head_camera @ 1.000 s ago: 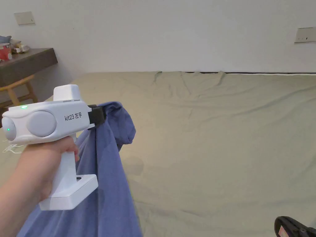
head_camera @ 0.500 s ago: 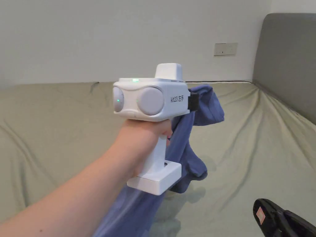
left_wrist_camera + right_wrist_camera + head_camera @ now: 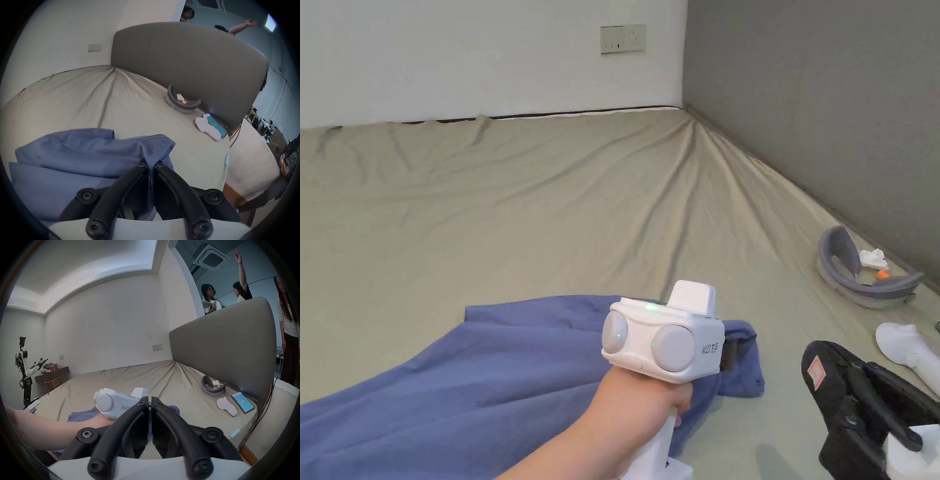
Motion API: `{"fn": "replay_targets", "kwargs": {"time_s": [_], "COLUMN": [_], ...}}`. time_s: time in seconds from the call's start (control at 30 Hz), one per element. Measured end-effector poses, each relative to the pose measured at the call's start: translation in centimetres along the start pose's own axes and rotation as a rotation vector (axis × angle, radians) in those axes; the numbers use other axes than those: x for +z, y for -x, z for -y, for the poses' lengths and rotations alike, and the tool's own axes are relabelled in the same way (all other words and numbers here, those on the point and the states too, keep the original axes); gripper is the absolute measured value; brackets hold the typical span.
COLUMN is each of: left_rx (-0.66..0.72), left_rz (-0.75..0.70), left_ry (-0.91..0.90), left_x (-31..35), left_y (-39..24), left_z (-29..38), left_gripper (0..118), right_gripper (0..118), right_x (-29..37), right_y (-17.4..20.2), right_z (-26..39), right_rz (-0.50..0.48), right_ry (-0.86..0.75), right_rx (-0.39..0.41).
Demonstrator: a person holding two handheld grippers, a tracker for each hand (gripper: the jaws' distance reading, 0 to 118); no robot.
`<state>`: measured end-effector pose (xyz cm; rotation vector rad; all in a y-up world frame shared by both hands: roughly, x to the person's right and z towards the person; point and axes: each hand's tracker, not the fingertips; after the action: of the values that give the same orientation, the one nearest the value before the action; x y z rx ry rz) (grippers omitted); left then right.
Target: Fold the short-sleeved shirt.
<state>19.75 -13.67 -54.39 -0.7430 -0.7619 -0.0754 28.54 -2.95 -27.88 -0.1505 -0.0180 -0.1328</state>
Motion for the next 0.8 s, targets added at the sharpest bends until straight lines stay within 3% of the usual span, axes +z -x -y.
{"fn": "replay_targets", "kwargs": {"time_s": [0.03, 0.07, 0.1, 0.13, 0.17, 0.23, 0.4, 0.6, 0.67, 0.7, 0.77, 0.8], "left_rx": [-0.002, 0.001, 0.011, 0.012, 0.017, 0.015, -0.057, 0.108, 0.19, 0.227, 0.273, 0.266], "left_rz": [-0.007, -0.035, -0.124, -0.212, -0.22, -0.21, -0.439, -0.631, -0.693, -0.724, -0.809, -0.834], "left_ry": [0.0, -0.013, -0.053, -0.098, -0.164, -0.285, -0.496, -0.59, -0.62, -0.627, -0.636, -0.637], "left_x": [-0.2, -0.1, 0.3, 1.2, 2.4, 5.9, 18.4, 34.2, 38.6, 40.4, 43.1, 43.9], "left_y": [0.2, 0.3, 0.4, 0.8, 1.7, 3.7, 8.7, 13.6, 14.3, 14.4, 14.3, 14.4], "left_z": [0.4, 0.6, 0.7, 0.6, 0.4, -0.1, 0.5, 7.2, 10.2, 11.9, 15.0, 16.3], "left_gripper": [2, 13, 41, 94, 118, 114, 115, 112, 102, 94, 64, 38], "right_gripper": [3, 3, 3, 3, 3, 3, 3, 3, 3, 3, 3, 3], "right_x": [0.0, -0.1, -0.1, -0.2, -0.3, -0.3, -0.9, -2.4, -3.2, -3.5, -3.8, -4.0], "right_y": [0.0, 0.1, 0.3, 0.4, 0.7, 1.1, 2.9, 6.0, 7.0, 7.6, 8.5, 8.8], "right_z": [0.0, 0.0, 0.1, 0.1, 0.2, 0.1, 0.4, 0.6, 0.8, 0.8, 0.8, 0.8], "right_rz": [-0.005, -0.011, -0.017, -0.025, -0.03, -0.045, -0.093, -0.15, -0.155, -0.135, -0.133, -0.141], "right_ry": [0.001, 0.002, 0.004, 0.006, 0.006, 0.003, 0.008, -0.016, -0.005, 0.003, -0.036, -0.036], "right_rx": [0.003, 0.008, 0.014, 0.021, 0.027, 0.039, 0.074, 0.167, 0.172, 0.211, 0.278, 0.28]}}
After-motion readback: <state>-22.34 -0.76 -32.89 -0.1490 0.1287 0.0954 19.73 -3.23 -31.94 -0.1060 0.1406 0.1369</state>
